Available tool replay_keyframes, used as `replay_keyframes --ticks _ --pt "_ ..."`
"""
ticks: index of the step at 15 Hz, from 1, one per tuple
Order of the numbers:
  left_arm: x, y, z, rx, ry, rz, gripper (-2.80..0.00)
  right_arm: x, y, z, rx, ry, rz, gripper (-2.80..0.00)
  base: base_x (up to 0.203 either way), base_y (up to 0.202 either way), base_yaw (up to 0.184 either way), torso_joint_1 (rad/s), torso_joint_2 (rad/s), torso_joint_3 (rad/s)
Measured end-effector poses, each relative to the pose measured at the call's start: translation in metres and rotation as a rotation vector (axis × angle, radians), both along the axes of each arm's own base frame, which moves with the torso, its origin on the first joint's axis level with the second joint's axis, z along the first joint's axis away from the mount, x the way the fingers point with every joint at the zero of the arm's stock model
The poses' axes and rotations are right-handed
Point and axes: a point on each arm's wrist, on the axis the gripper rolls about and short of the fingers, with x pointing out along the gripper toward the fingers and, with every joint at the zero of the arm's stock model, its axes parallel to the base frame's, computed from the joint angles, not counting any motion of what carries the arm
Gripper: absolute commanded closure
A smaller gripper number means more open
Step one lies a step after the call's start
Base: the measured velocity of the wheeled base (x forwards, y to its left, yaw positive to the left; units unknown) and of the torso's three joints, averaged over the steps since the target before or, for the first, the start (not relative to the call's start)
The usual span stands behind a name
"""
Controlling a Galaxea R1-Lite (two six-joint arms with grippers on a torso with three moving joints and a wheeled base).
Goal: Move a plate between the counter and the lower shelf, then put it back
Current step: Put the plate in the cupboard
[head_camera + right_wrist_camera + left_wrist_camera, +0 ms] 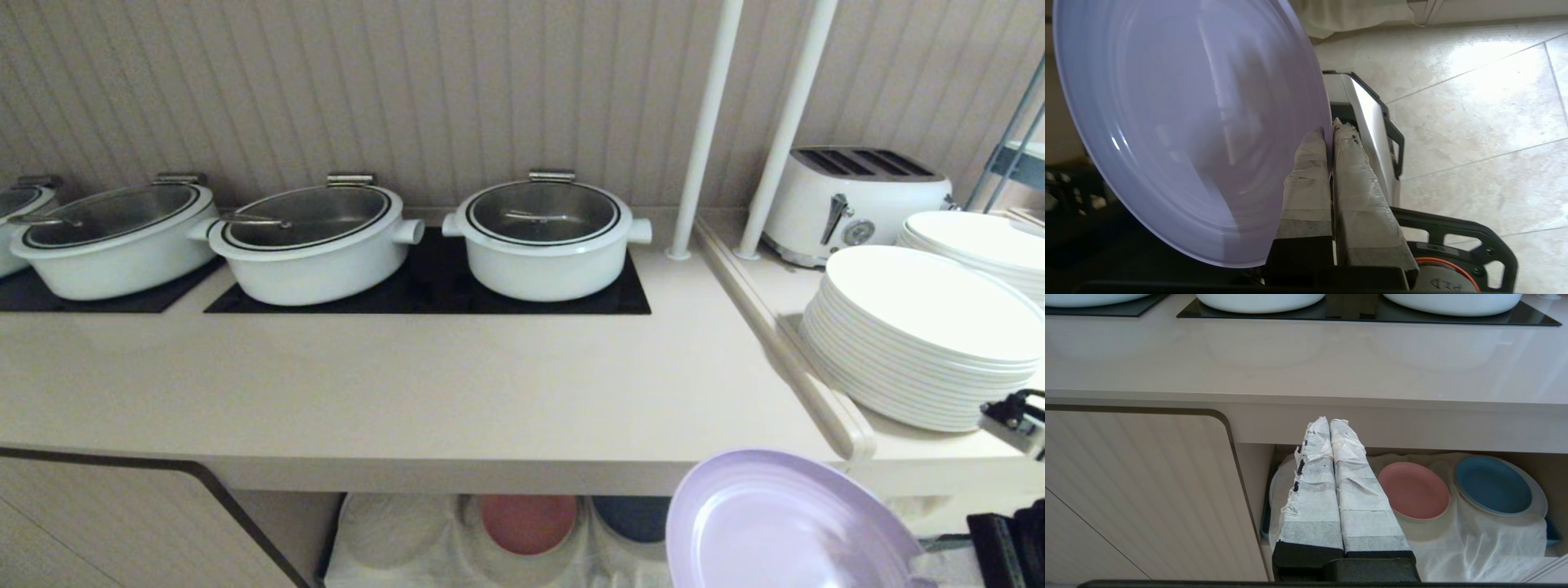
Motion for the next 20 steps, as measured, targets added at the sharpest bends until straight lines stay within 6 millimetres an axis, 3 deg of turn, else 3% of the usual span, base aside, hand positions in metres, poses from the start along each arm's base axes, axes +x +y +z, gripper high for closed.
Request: replay_keyframes --ticks 10,20 --pt "0.000 0.000 0.000 0.000 0.000 0.000 0.00 -0.042 -0.008 -0.013 -0.017 0.033 0.014 0.00 0.000 0.000 0.000 0.000 0.00 0.000" --pt "0.000 0.000 0.000 0.000 0.000 0.000 0.00 -0.042 -0.009 -0.015 -0.023 0.036 -0.001 0.00 0.000 0.000 0.000 0.000 0.00 0.000"
